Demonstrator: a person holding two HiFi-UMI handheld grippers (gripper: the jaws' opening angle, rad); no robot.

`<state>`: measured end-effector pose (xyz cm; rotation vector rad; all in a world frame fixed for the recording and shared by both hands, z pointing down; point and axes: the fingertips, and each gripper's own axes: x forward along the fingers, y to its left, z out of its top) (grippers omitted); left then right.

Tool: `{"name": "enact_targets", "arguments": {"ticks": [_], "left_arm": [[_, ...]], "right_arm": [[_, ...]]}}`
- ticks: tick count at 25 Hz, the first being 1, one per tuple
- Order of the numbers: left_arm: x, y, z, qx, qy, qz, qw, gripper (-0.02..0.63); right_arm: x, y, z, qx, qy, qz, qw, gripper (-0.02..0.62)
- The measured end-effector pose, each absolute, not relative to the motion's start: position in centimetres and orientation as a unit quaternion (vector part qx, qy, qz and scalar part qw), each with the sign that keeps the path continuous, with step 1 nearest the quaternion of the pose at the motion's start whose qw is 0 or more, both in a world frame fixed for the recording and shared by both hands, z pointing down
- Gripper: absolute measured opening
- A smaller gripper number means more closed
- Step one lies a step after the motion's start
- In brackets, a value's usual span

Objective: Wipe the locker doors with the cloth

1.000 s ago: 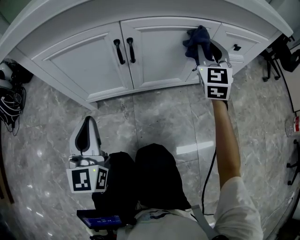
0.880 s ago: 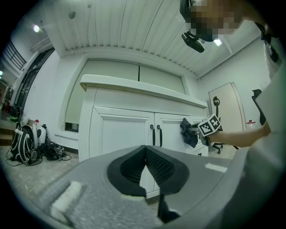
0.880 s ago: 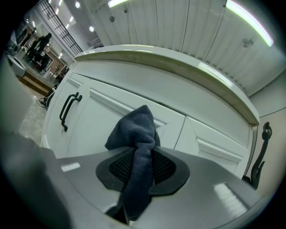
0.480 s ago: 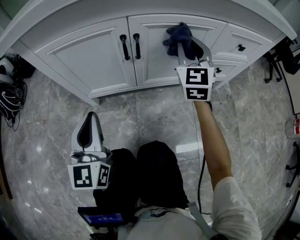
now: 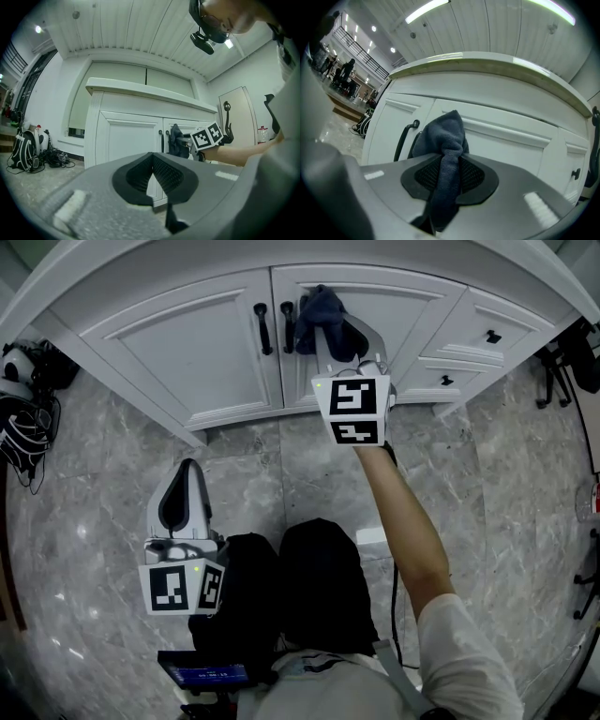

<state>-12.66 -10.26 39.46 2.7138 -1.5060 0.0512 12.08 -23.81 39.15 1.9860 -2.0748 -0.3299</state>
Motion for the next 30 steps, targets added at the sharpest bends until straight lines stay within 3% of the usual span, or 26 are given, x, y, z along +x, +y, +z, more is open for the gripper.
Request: {"name": "enact_targets", "arguments": {"ticks": [14,30], "left_arm": [[-12.9,-10.7,39.6,0.871,-0.491,0.022,0.014,0.003],[-11.2,-10.4,39.8,0.878,-0.477,0.027,0.016,0.002]], "right_arm": [[13.1,-23.4,45.8,0.67,-0.716,-0.088,0.174,0.091],[27.0,-20.3,44.5,0.739,-0.637,-0.091,0.2,0.091]]}}
